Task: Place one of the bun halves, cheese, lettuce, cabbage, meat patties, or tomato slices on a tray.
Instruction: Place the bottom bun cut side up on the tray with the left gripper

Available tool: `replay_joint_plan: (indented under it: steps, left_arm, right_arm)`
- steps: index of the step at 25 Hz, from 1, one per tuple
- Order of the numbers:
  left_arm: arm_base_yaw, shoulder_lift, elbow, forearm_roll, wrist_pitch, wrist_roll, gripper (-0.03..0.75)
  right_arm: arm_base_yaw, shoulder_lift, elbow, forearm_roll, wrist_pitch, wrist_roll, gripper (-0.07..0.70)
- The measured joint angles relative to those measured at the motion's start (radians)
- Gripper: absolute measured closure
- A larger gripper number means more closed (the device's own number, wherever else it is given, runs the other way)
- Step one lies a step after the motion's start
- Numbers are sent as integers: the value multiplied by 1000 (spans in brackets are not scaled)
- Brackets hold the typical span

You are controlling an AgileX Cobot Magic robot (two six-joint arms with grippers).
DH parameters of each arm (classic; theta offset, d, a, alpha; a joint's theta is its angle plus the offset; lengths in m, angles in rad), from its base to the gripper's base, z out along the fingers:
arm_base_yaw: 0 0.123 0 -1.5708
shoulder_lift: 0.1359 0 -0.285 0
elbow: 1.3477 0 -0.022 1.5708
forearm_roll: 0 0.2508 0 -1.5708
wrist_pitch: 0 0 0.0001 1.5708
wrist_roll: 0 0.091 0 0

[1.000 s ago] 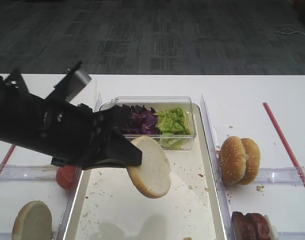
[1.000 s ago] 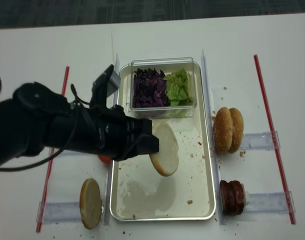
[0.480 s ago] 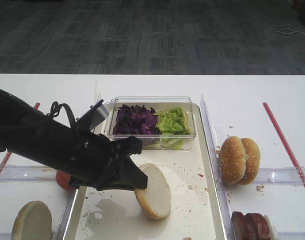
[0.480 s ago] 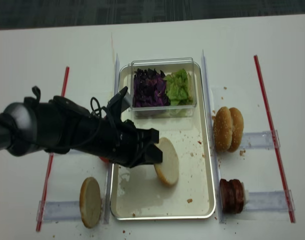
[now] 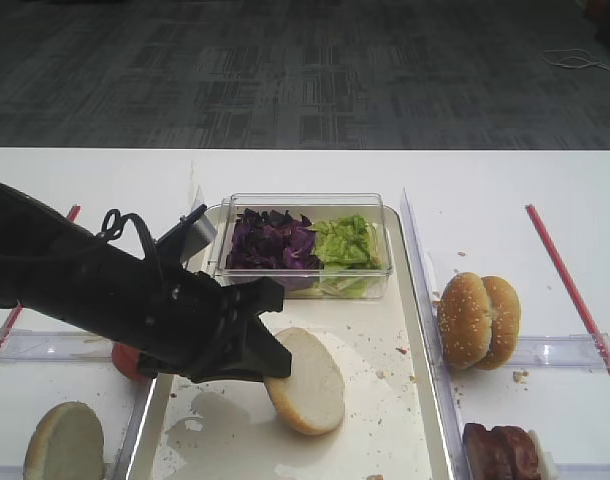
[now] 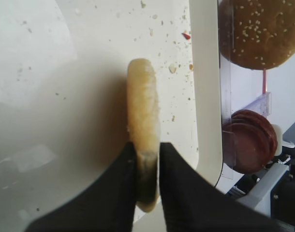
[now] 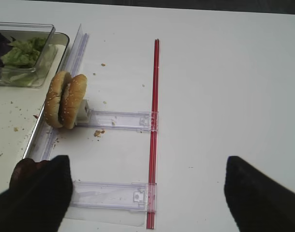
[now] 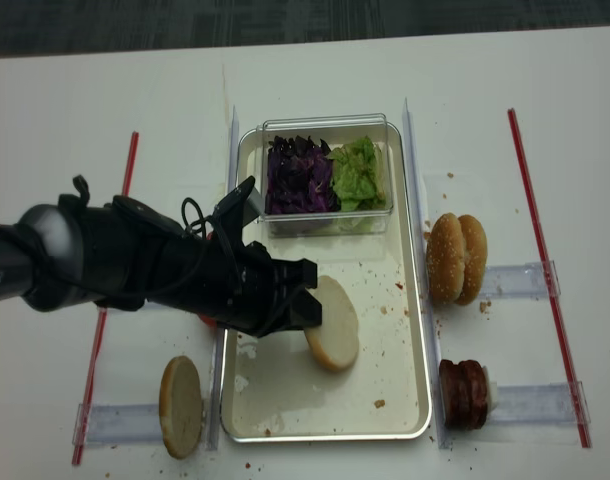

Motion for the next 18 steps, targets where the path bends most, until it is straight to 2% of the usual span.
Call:
replay_joint_plan:
  steps: [5,9,12,18]
  left_arm:
    - [0,0,0,0,-2,-2,374]
    - [0,0,0,0,-2,-16,256]
    - [0,0,0,0,-2,-20,227]
    - [11,0,0,0,-3,-21,218]
  right_arm:
    - [0,0,0,0,0,0,-32]
    - [0,0,0,0,0,0,-32]
    - [0,0,0,0,0,0,-32]
    - [0,0,0,0,0,0,-32]
